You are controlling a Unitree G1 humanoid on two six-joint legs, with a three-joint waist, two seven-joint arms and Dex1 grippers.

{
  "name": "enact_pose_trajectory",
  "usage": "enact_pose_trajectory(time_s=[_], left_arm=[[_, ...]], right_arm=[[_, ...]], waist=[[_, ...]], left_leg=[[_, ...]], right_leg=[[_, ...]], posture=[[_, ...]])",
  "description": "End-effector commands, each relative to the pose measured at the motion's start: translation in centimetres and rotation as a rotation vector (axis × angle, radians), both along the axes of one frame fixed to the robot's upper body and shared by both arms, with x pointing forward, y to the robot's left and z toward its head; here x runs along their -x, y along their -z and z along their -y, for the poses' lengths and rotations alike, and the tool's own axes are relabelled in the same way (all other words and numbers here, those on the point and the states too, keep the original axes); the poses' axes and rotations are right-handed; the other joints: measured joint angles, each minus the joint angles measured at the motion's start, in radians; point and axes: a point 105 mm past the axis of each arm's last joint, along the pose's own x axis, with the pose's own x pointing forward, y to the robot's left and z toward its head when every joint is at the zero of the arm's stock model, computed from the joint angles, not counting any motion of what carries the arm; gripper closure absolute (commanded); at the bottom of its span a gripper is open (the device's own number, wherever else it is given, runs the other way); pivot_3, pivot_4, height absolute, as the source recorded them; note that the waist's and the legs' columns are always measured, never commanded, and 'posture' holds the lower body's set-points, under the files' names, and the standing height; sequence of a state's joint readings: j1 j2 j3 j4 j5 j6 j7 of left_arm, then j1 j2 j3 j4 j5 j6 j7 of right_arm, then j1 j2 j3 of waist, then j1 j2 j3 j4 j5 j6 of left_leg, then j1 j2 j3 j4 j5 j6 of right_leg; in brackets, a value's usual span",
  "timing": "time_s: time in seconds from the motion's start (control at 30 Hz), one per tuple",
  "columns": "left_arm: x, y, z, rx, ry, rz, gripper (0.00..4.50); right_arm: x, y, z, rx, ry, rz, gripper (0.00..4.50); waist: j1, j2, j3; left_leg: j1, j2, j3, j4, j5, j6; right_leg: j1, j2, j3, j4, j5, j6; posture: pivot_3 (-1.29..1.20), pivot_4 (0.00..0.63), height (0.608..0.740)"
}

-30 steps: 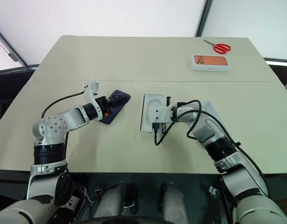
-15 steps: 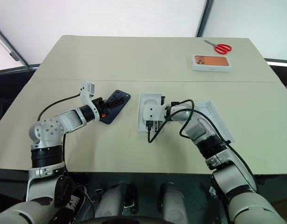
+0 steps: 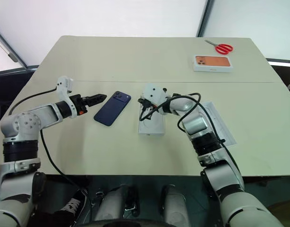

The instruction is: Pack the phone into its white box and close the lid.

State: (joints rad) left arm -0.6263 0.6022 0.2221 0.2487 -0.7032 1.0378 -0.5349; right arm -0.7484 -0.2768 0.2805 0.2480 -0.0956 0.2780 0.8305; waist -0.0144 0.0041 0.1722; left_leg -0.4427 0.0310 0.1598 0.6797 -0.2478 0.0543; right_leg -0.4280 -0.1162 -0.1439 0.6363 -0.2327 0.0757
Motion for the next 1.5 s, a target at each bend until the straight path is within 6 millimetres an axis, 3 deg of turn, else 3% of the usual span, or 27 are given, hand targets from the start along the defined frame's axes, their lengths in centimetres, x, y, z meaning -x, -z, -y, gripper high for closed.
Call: enact_pose_trajectory(time_s=[0.03,0.13,0.3,0.57,0.67,1.0,1.13,1.4,1.5], left_arm=[[-0.2,0.4,0.4,-0.031,0.100,-0.005,0.08],[-0.5,1.6,0.4,-0.063,0.166,-0.029,0.08],[-1.3,3.3,0.4,-0.122,0.231,-0.072,0.08],[-1.0,6.0,1.7,-0.165,0.330,-0.176,0.08],[-0.5,6.6,3.0,-0.120,0.376,-0.218,0.08],[0.8,6.6,7.0,0.003,0.461,-0.287,0.08],[0.9,5.8,8.0,0.027,0.478,-0.281,0.08],[-0.5,6.1,6.2,-0.107,0.349,-0.299,0.08],[-1.2,4.3,5.4,-0.115,0.288,-0.291,0.08]], right_arm=[[0.0,0.0,-2.1,0.038,-0.013,0.023,4.44],[-0.1,1.2,-3.5,0.104,-0.008,-0.001,4.44],[-0.9,3.5,-3.8,0.211,0.046,-0.051,4.44],[-1.1,3.5,-5.1,0.196,0.043,-0.062,4.44],[-1.1,3.5,-5.2,0.199,0.039,-0.053,4.44],[-1.6,3.5,-3.9,0.210,0.062,-0.038,4.44],[-1.5,3.5,-4.1,0.200,0.058,-0.038,4.44],[-1.6,3.4,-4.1,0.210,0.056,-0.025,4.44],[-1.7,3.4,-4.0,0.208,0.059,-0.024,4.44]], waist=[[0.001,0.000,0.000],[0.002,0.000,0.000],[0.000,0.000,0.000],[-0.003,0.001,-0.003],[-0.002,0.001,-0.004],[0.002,0.001,-0.004],[0.003,0.001,-0.004],[0.004,0.001,-0.005],[0.003,0.001,-0.005]], left_leg=[[0.000,0.000,0.000,0.000,-0.001,-0.002],[-0.001,0.000,0.000,0.000,-0.001,-0.002],[-0.001,0.000,0.002,0.000,-0.001,-0.003],[0.000,-0.001,0.003,0.000,-0.001,-0.003],[0.000,-0.001,0.002,0.000,-0.001,-0.002],[0.001,-0.003,0.001,0.001,0.000,0.001],[0.002,-0.004,0.000,0.001,0.000,0.001],[0.004,-0.004,0.000,0.001,0.000,0.001],[0.004,-0.004,-0.001,0.001,0.000,0.000]], right_leg=[[0.000,0.000,0.000,0.000,0.000,0.000],[-0.001,-0.001,0.000,0.000,0.000,0.000],[-0.003,-0.001,0.000,0.003,0.000,0.000],[-0.003,-0.001,0.002,0.006,-0.001,0.000],[-0.003,-0.002,0.002,0.006,-0.001,0.000],[-0.002,-0.004,0.002,0.009,-0.002,0.002],[-0.001,-0.004,0.002,0.009,-0.003,0.003],[0.002,-0.005,0.002,0.009,-0.003,0.003],[0.001,-0.005,0.002,0.010,-0.003,0.003]], posture=[[0.00,0.150,0.738],[0.00,0.150,0.738],[0.00,0.150,0.738],[0.00,0.150,0.738],[0.00,0.150,0.738],[0.00,0.150,0.738],[0.00,0.150,0.738],[0.00,0.150,0.738],[0.00,0.150,0.738]])
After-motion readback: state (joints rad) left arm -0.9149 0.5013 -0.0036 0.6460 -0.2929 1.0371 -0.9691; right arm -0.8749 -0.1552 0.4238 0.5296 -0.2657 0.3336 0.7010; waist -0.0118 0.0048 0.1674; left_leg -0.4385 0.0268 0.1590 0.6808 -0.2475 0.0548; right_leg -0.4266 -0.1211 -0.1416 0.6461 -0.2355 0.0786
